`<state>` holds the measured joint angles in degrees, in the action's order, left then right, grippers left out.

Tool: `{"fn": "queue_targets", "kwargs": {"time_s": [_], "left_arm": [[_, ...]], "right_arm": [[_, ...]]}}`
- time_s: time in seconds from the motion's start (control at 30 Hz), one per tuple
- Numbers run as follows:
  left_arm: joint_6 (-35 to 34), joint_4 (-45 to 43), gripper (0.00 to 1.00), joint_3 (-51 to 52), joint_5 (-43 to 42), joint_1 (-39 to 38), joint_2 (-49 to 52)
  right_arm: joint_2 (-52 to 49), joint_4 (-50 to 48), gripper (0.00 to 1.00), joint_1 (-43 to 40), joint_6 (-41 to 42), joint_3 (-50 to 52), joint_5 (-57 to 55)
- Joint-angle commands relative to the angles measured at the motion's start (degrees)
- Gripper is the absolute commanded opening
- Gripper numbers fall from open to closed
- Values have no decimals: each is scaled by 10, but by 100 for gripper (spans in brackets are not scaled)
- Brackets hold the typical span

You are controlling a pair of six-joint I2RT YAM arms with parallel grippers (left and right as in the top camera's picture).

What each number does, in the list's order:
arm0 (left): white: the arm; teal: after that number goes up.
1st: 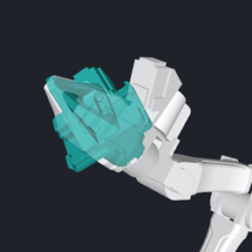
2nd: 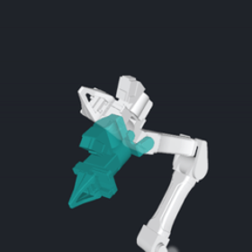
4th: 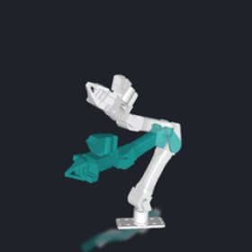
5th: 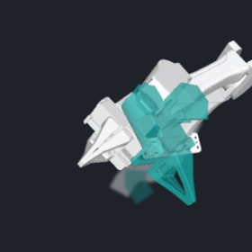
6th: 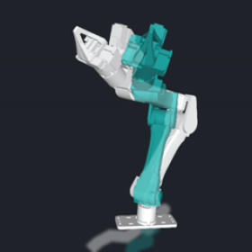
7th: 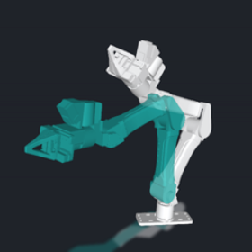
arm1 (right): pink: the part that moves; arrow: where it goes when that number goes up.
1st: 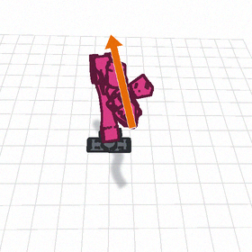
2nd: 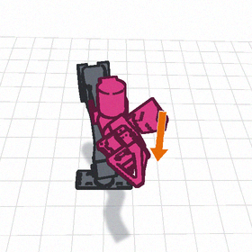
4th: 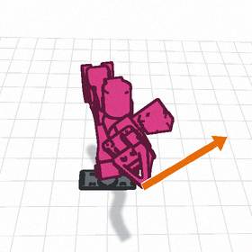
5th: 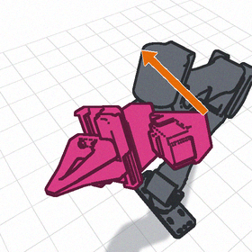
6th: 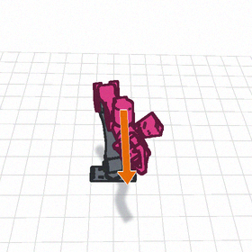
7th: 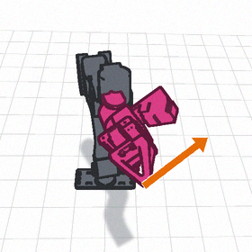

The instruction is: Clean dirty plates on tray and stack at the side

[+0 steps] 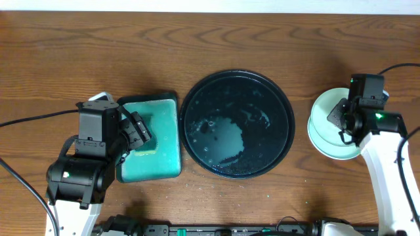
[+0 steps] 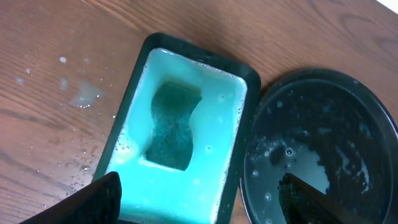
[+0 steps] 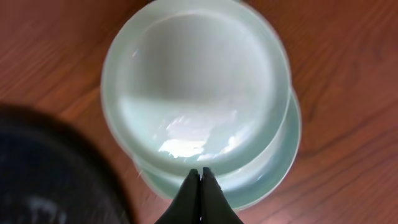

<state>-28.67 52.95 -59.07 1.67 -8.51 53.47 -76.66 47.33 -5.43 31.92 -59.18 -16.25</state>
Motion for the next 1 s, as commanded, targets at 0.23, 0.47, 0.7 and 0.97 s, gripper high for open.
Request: {"fn": "queue_targets", "kwargs": {"time_s": [0.23, 0.47, 0.7, 0.97], "left_arm": [[-5, 2, 81, -15, 2, 2, 0], [-5, 2, 81, -15, 2, 2, 0], [-5, 2, 81, -15, 3, 2, 0], [-5, 2, 81, -15, 2, 2, 0]], "right_arm": [[-201, -26, 1, 1, 23, 1, -40], [-251, 80, 1, 2, 23, 1, 37], [-199, 116, 1, 2, -68, 0, 143], [3, 77, 9, 31, -204, 0, 310]]}}
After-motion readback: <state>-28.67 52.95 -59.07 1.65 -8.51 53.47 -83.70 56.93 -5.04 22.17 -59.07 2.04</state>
